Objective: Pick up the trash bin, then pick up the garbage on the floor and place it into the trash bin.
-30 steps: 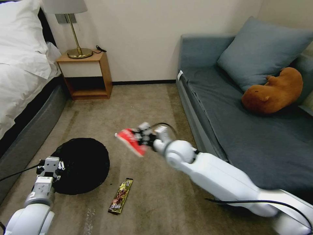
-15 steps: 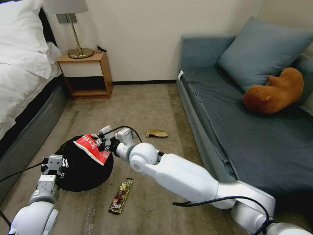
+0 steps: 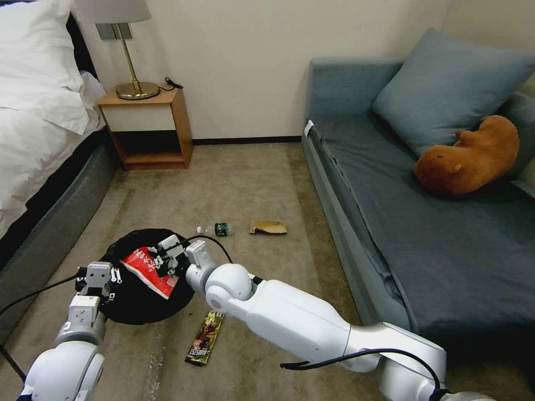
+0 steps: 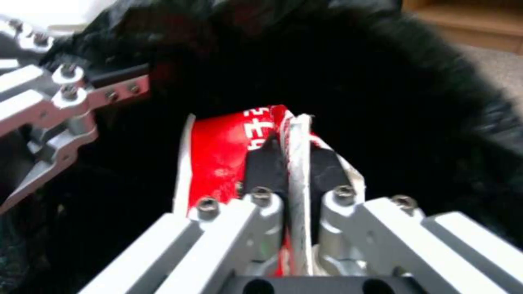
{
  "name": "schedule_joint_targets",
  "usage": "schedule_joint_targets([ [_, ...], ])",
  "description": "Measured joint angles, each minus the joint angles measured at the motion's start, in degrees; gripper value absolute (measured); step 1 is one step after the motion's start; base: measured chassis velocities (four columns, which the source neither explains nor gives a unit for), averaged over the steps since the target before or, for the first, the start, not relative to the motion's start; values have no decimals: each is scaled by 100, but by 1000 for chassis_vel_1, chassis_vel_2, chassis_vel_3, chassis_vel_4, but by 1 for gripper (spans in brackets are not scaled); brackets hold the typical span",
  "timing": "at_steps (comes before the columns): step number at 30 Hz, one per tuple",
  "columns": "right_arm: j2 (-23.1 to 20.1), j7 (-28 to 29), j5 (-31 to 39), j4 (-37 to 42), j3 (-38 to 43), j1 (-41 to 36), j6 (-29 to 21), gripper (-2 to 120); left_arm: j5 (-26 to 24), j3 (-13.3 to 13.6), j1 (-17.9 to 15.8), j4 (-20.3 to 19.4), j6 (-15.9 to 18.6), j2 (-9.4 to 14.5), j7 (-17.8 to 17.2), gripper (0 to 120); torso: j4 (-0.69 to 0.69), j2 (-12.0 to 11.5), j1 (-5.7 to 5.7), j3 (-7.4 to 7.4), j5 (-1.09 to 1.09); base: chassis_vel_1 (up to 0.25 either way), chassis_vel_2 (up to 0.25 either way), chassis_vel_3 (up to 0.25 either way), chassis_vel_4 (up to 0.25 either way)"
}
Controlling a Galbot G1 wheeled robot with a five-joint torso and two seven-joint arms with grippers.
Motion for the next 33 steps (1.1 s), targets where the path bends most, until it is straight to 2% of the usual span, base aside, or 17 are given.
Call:
schedule_joint_targets([
  [2,15,-1,-25,-9,-17,-9,0,12,-28,22,-1,-4,17,-3,-11,5,0,0,0,0,0,0,0,0,0],
  [5,33,-3,-93,-28,-52,-28,0,29,-50,59,-1,20,33,-37,-25,5,0,0,0,0,0,0,0,0,0],
  [9,6,-9,-119,-39,-71,-28,2,38,-23,65,0,68,27,-67,-27,5,0,0,0,0,0,0,0,0,0],
  [11,-40,-16,-154,-40,-74,-27,8,49,16,65,7,106,3,-100,-27,5,0,0,0,0,0,0,0,0,0],
  [12,-40,-16,-154,-40,-74,-27,8,49,16,65,7,106,3,-100,-27,5,0,0,0,0,0,0,0,0,0],
  [16,-110,-17,-224,-43,13,8,13,68,54,-9,6,157,-20,-110,-27,5,0,0,0,0,0,0,0,0,0],
  [17,-110,-17,-224,-43,13,8,13,68,54,-9,6,157,-20,-110,-27,5,0,0,0,0,0,0,0,0,0],
  [19,-200,12,-333,-136,187,52,-5,79,-24,-193,-1,205,-35,-46,-27,5,0,0,0,0,1,0,0,0,0],
  [20,-200,12,-333,-136,187,52,-5,79,-24,-193,-1,205,-35,-46,-27,5,0,0,0,0,1,0,0,0,0],
  [21,-256,34,-424,-223,271,53,-15,86,-126,-301,-1,243,-37,0,-26,5,0,0,0,0,1,0,0,0,0],
  [24,-321,72,-514,-327,377,36,-35,92,-227,-424,10,302,-53,54,-19,5,0,0,0,0,0,0,0,0,0],
  [25,-396,136,-640,-459,509,-18,-81,98,-313,-577,35,393,-105,122,5,5,-1,0,0,0,0,0,0,0,0],
  [29,-453,321,-1034,-868,746,-223,-196,100,-468,-884,73,626,-189,268,36,5,0,0,0,0,0,0,0,0,0],
  [33,-441,386,-1203,-1074,801,-351,-241,100,-508,-992,70,740,-224,327,42,5,0,0,0,0,0,0,0,0,0],
])
